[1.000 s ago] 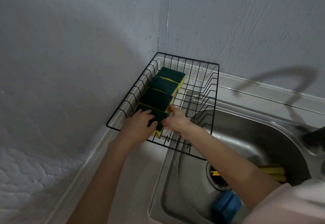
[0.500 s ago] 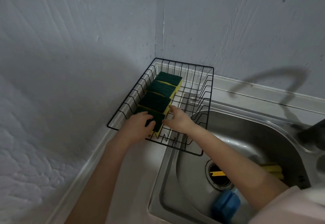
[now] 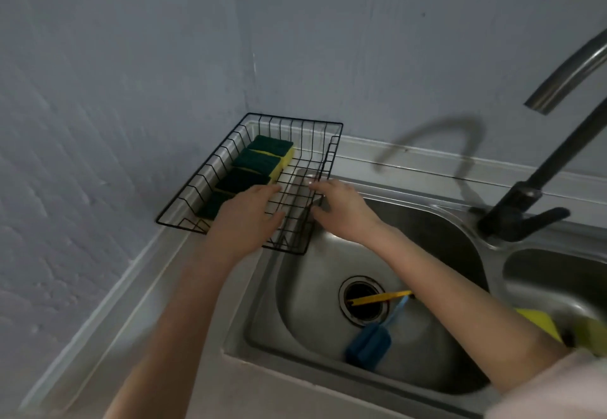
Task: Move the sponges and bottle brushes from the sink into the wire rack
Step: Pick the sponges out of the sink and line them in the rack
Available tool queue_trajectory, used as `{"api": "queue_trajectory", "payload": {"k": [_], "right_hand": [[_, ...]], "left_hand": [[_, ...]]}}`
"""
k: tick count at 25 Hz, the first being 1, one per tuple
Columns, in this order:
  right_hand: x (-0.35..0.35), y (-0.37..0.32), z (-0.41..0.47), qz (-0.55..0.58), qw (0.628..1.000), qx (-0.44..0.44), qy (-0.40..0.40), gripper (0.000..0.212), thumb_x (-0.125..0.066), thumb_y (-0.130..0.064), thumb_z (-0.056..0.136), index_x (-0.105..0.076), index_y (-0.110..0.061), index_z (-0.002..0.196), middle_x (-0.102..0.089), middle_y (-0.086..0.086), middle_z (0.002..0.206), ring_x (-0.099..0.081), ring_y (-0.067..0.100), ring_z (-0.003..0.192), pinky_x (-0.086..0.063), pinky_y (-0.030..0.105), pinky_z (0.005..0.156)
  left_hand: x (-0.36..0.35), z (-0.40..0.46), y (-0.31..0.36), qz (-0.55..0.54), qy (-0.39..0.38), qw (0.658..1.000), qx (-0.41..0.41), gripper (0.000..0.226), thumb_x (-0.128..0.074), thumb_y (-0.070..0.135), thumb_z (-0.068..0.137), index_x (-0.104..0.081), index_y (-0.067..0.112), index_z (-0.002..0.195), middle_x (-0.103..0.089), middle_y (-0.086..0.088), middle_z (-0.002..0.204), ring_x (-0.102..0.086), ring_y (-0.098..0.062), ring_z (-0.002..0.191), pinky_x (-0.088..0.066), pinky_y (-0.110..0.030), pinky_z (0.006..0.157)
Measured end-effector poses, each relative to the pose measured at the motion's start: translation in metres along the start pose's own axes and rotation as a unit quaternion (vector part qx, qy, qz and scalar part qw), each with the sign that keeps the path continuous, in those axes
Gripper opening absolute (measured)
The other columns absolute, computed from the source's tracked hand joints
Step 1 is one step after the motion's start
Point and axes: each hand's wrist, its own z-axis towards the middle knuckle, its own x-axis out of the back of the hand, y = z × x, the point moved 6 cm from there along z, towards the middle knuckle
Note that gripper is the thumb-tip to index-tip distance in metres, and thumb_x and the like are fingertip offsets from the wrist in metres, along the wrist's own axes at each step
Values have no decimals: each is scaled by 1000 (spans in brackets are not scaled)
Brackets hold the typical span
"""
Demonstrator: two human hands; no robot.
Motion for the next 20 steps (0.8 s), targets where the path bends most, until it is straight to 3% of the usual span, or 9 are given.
{"api": "queue_trajectory", "payload": {"k": [15,20], "right_hand": [[58,182,-138,24,996,-80,2,50,-52,-19,89,-41,-17,138,-43,8,145,-39,26,134,-30,34,112],[74,245,-172,39,994,-105,0,46,-52,-16,89,-45,-15,135,-50,11,138,-47,26,127,-33,26,102]], "left_hand": [[-135,-22,181,-42,-90,993,-57,47,-50,21,89,-40,16,134,-46,-8,139,-44,-24,127,-36,-38,107],[-182,-21,234,-42,-118,990,-63,46,-50,23,89,-41,17,133,-47,-6,139,-45,-26,126,-38,-37,105]]}}
